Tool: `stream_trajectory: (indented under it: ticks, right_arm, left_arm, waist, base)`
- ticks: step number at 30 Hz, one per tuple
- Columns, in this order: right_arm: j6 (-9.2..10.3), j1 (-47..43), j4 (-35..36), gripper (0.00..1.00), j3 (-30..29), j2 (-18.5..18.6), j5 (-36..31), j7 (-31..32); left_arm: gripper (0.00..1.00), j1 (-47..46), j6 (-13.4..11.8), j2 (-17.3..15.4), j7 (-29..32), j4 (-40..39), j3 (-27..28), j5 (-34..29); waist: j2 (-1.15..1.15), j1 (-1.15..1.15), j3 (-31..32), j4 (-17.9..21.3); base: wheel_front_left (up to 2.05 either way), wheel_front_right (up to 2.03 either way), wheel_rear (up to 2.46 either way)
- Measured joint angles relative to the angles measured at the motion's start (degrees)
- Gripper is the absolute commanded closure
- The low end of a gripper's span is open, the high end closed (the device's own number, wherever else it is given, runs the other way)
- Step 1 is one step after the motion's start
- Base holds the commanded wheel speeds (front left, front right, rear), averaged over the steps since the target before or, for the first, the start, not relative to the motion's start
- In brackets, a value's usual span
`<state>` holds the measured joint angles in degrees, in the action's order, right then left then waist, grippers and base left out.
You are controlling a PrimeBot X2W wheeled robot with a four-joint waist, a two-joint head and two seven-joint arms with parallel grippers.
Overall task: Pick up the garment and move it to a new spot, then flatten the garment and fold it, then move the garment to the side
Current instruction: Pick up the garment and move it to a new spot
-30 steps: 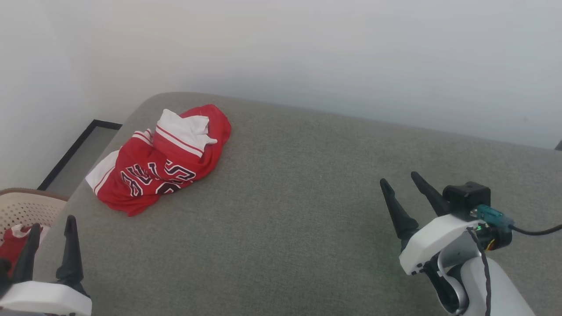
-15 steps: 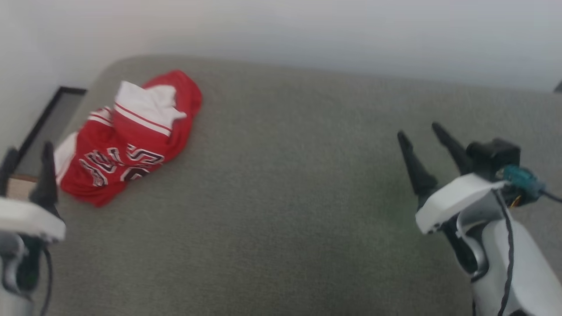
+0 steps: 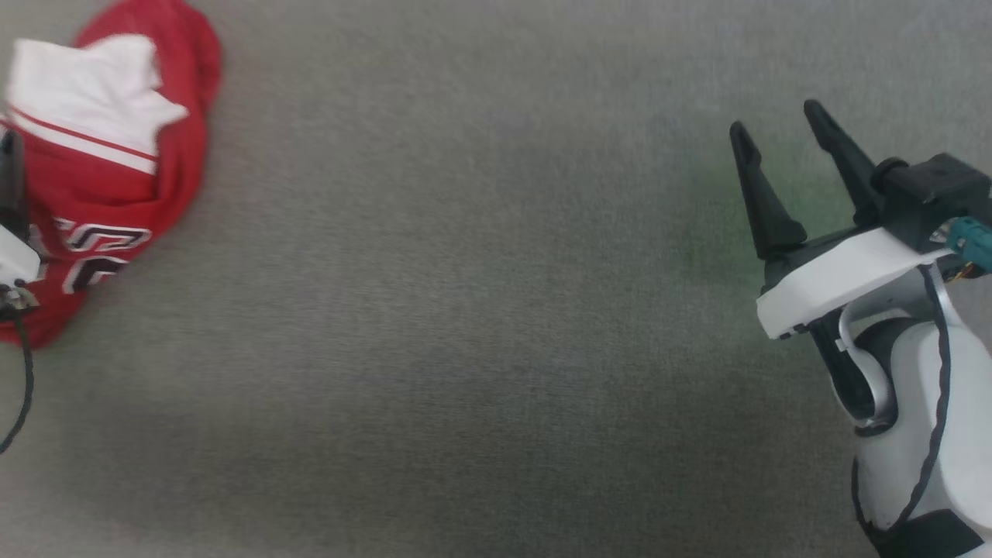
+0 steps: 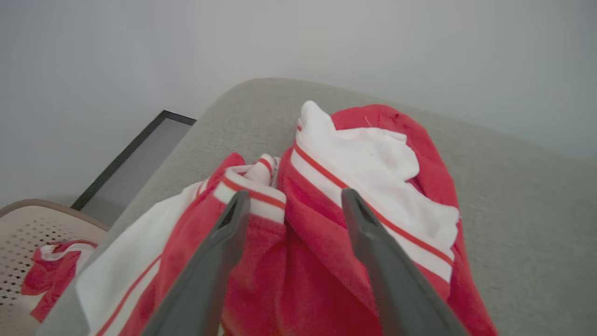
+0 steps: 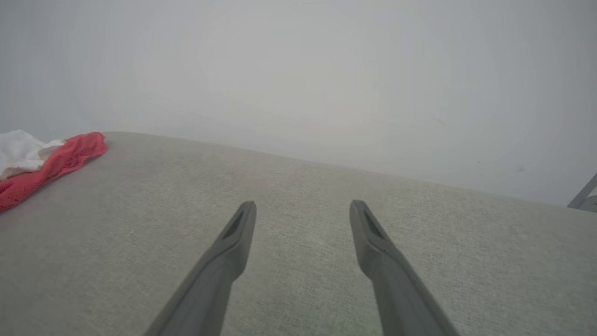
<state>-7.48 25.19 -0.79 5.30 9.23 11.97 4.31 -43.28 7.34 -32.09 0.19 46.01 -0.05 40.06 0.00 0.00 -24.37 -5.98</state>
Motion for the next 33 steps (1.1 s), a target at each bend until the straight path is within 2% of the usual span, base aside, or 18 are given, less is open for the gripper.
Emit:
stream_trajectory:
  ticks: [9,17,18,19,26,33]
  right_arm:
    - [-0.01,1.0,3.1,0.00,-0.7,-0.2,-1.4,1.3]
    - [-0.01,0.9,4.4,0.00,-1.3,-0.4,-2.0,1.8]
    - [-0.01,0.9,4.4,0.00,-1.4,-0.4,-2.0,1.9]
    - [0.00,0.9,4.4,0.00,-1.4,-0.5,-2.1,2.0]
    - [-0.01,0.8,3.6,0.00,-2.0,-0.5,-2.2,1.5]
    - [-0.01,-0.3,1.1,0.00,-2.0,-0.5,-1.4,0.2]
  left_arm:
    - [0.00,-10.2,0.1,-2.3,10.5,15.3,-3.8,2.3]
    - [0.00,-16.1,0.1,-2.4,14.4,22.5,-4.4,3.1]
    - [0.53,-16.4,0.1,-2.3,14.5,22.8,-4.6,3.1]
    - [1.00,-16.6,0.1,-2.1,13.8,23.1,-4.8,3.1]
    - [1.00,-15.5,0.1,-1.2,7.6,22.5,-6.8,2.6]
    - [1.00,-13.2,0.1,-4.8,4.2,14.5,-11.6,3.3]
  waist:
    - [0.00,0.00,-7.7,2.8]
    - [0.01,0.00,-9.5,3.4]
    - [0.01,0.00,-9.4,3.3]
    - [0.01,0.00,-9.2,3.2]
    - [0.00,0.00,-6.3,2.4]
    - [0.00,0.00,-0.9,1.5]
  base:
    - [0.00,0.00,0.00]
    - [0.00,0.00,0.00]
    - [0.00,0.00,0.00]
    - [0.00,0.00,0.00]
    - [0.00,0.00,0.00]
    - [0.00,0.00,0.00]
